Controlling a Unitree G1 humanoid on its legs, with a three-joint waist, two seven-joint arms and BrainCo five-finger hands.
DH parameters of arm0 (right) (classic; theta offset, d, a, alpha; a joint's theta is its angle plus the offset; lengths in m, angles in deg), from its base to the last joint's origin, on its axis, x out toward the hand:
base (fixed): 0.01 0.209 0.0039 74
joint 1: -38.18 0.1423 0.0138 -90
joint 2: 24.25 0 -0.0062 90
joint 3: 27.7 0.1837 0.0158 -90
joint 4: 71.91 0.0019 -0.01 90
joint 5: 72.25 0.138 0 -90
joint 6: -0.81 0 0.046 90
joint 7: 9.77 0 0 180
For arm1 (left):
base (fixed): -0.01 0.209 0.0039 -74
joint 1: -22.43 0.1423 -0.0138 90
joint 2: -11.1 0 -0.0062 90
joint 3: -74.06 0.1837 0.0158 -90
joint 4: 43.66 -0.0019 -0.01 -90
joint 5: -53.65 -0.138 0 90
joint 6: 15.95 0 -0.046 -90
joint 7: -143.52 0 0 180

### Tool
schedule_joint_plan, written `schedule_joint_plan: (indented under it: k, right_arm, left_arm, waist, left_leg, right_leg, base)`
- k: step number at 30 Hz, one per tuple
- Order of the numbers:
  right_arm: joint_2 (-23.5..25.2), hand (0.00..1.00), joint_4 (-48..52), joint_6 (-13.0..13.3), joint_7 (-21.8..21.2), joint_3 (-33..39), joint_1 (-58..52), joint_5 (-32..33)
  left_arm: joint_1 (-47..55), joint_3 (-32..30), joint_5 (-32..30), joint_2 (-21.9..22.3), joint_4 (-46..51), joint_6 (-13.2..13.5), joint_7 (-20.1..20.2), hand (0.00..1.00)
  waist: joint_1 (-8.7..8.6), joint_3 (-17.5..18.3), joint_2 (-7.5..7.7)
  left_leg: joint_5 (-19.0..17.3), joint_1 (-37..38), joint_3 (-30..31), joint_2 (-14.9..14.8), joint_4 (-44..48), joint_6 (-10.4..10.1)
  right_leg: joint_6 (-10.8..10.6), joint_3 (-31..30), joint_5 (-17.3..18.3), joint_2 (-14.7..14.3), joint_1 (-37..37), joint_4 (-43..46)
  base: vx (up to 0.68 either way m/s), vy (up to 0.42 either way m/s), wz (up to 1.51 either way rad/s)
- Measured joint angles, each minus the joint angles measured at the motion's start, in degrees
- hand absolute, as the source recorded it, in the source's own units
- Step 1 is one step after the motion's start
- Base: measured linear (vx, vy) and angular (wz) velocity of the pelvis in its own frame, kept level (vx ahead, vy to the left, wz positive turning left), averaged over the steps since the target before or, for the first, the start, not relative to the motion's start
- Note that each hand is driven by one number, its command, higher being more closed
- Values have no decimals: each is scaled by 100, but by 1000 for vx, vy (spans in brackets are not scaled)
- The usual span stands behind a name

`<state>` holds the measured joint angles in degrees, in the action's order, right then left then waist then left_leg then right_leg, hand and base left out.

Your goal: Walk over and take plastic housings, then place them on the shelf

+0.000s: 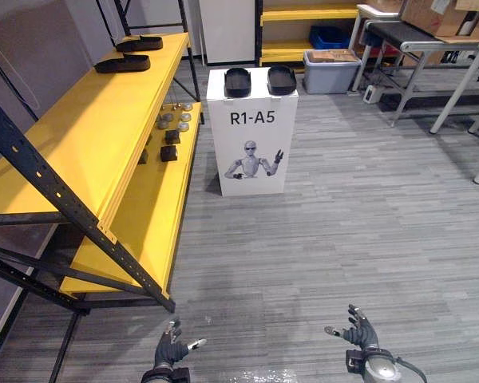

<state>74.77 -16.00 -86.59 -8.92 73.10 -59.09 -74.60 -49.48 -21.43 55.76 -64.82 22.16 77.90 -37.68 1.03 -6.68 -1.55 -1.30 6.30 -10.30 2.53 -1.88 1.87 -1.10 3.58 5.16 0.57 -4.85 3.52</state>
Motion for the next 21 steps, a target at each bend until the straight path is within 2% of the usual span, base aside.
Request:
schedule_joint_plan:
  k: [4,6,7,8,10,11,13,15,16,17,18,19,20,21]
  right_arm:
    - [-4,0,0,-1,43,3,118,0]
    - [-9,0,-1,-3,49,44,131,2]
    - [-20,0,-4,-6,93,51,131,2]
    - [-20,0,-4,-7,105,47,145,2]
    - [-2,0,-4,-11,131,28,236,2]
    - [18,0,-6,-19,135,20,273,3]
    - [6,0,-5,-20,140,-12,292,4]
    - [-14,0,-6,-20,142,-81,399,5]
    - [-20,0,-29,-20,144,-78,430,6]
    - [-21,0,-57,-22,144,-80,447,6]
    - [-21,0,-57,-23,144,-80,447,6]
    - [-25,0,-57,-22,147,-90,454,6]
    - [-63,0,-64,-23,148,-87,465,5]
    - [-139,0,-85,-31,149,-92,562,4]
  left_arm:
    - [-11,-110,39,7,115,0,-104,0]
    - [-39,-186,112,9,150,0,-112,0]
    - [-40,-204,117,6,232,-1,-125,0]
    - [-53,-203,117,6,254,-1,-135,0]
    - [-60,-195,119,5,251,-7,-160,0]
    - [-106,-189,121,-25,235,-14,-199,0]
    - [-110,-121,161,-61,235,-13,-266,0]
    - [-213,-23,279,-131,216,-13,-342,0]
    - [-338,11,319,-136,205,-11,-347,0]
    - [-457,19,336,-132,206,-9,-349,0]
    - [-494,21,336,-128,205,-9,-351,0]
    - [-523,21,336,-131,204,-7,-354,0]
    - [-549,24,330,-106,165,-3,-353,0]
    - [-631,52,331,-33,114,-8,-349,0]
  waist:
    - [55,-17,-7]
    - [75,-33,-16]
    - [64,-68,16]
    - [61,-82,3]
    - [52,-166,-16]
    - [-8,-277,-23]
    - [-8,-310,-39]
    - [-20,-368,-10]
    - [-71,-441,-51]
    - [-99,-485,-55]
    - [-103,-491,-51]
    - [-180,-454,10]
    - [-204,-449,-37]
    - [-151,-444,-179]
  left_leg:
    - [-207,-225,-150,-42,303,83]
    - [-488,-371,-192,-56,665,90]
    - [-736,-456,-189,-29,970,150]
    - [-883,-457,-185,-14,1078,199]
    - [-996,-410,-162,-27,1142,271]
    - [-1081,-240,-91,-25,1173,299]
    - [-1241,-70,-52,-61,1171,271]
    - [-1393,151,16,-154,1123,238]
    - [-1434,285,142,-283,1116,123]
    - [-1514,467,277,-385,1053,-22]
    - [-1561,557,330,-442,1003,-100]
    - [-1682,706,494,-551,993,-307]
    - [-1720,741,580,-634,1016,-366]
    - [-1642,698,589,-835,1127,-513]
  right_leg:
    - [-13,-146,24,-18,189,120]
    - [-64,-159,282,17,336,463]
    - [-154,-129,608,98,532,1037]
    - [-221,-58,752,167,699,1512]
    - [-279,285,785,311,1301,2862]
    - [-297,574,861,491,1674,3665]
    - [-243,845,924,667,2029,3681]
    - [-257,838,880,672,2457,2969]
    - [-215,820,630,583,2536,2156]
    - [-220,792,91,490,2550,1355]
    - [-218,783,-235,446,2546,1104]
    - [-33,775,-1049,403,2496,953]
    - [243,819,-1226,375,2523,1102]
    - [353,915,-887,256,2693,1577]
  base:
    - [6,11,-23]
    - [42,12,-10]
    - [72,12,0]
    - [97,28,-5]
    - [118,38,1]
    - [186,33,20]
    - [239,5,12]
    - [305,-54,19]
    - [554,-143,56]
    - [604,-177,61]
    - [576,-199,66]
    - [529,-246,54]
    - [659,-320,38]
    - [776,-394,16]
